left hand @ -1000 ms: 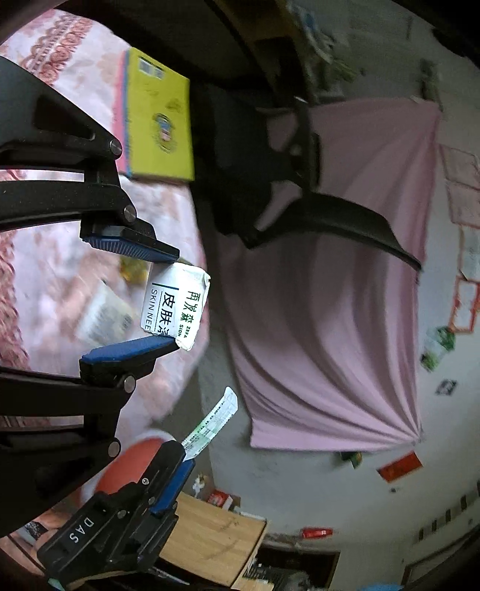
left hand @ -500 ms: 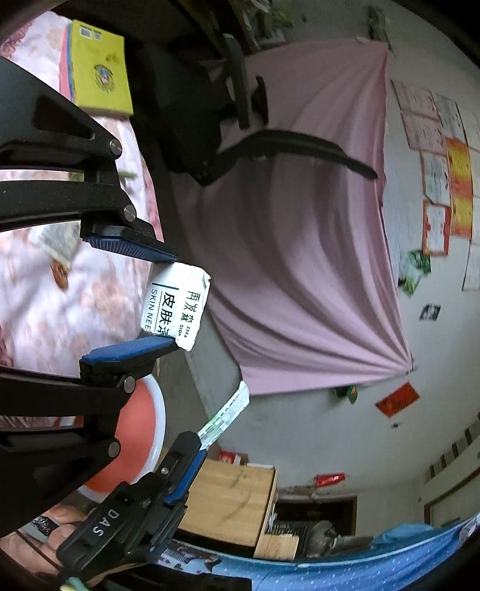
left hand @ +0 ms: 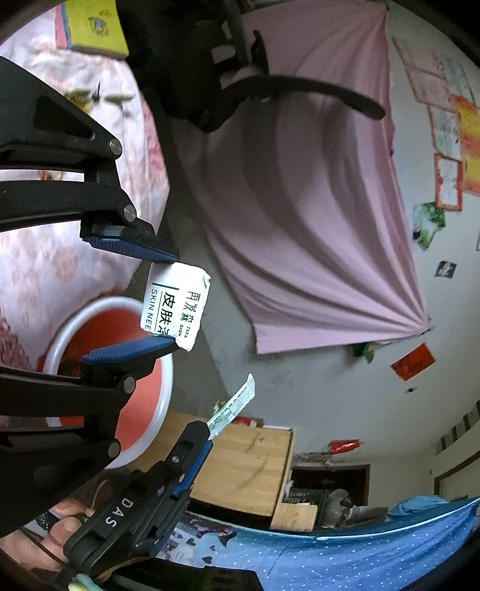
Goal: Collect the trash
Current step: 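Lift the sachet and receipt strip over the basin with both tools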
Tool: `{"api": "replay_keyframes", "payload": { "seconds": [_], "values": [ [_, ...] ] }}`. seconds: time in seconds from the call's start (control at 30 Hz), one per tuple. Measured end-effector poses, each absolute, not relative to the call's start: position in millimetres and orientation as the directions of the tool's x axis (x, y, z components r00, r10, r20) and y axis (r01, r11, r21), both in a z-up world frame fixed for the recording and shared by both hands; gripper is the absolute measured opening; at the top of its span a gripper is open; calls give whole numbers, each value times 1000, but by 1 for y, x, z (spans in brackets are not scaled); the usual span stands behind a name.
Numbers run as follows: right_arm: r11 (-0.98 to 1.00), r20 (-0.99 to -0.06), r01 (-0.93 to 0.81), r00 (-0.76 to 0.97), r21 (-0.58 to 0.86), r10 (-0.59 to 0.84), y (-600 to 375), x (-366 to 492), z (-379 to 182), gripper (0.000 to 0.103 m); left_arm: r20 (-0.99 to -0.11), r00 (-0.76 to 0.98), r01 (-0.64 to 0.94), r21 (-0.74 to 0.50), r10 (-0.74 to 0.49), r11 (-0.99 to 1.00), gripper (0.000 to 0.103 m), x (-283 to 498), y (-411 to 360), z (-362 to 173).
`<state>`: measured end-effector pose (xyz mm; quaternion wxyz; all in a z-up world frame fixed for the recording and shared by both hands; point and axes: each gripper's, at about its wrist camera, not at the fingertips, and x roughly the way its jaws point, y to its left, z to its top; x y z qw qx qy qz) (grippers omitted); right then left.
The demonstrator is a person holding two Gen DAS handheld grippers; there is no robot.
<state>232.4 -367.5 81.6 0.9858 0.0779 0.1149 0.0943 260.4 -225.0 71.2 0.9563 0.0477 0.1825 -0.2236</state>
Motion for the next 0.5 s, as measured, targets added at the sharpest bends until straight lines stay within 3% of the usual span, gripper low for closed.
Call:
{"api": "replay_keyframes", "payload": {
  "seconds": [0.2, 0.5],
  "values": [
    [973, -346, -72, 927, 222, 147, -390, 250, 62, 20, -451, 786, 478, 10, -422, 878, 36, 277, -255, 60],
    [962, -432, 1, 894, 272, 121, -414, 257, 51, 20, -542, 712, 486, -77, -446, 870, 36, 294, -272, 44]
  ]
}}
